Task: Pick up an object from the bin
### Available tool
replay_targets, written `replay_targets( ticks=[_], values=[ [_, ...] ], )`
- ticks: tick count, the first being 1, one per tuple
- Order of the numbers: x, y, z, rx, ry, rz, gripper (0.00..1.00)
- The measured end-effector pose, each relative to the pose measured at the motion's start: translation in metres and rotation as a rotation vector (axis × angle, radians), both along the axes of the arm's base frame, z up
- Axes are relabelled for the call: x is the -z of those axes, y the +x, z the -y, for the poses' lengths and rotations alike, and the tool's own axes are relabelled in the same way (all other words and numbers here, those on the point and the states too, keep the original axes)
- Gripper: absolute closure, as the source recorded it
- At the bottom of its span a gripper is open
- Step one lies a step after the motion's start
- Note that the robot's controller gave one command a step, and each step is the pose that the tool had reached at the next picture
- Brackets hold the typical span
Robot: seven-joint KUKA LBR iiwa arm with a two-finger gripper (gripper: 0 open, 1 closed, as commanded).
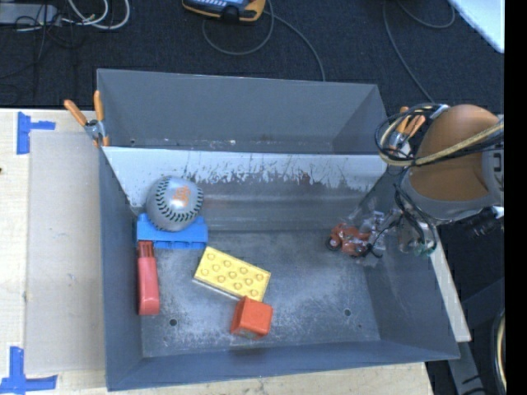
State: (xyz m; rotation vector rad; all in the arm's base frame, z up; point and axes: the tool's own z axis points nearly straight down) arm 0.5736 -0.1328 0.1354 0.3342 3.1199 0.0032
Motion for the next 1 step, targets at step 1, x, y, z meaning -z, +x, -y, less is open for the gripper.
replay_targets(
  ticks=[1],
  values=[
    [-0.0041,-0.0001,0.0000,0.000,0.000,-0.001,1.00]
  ],
)
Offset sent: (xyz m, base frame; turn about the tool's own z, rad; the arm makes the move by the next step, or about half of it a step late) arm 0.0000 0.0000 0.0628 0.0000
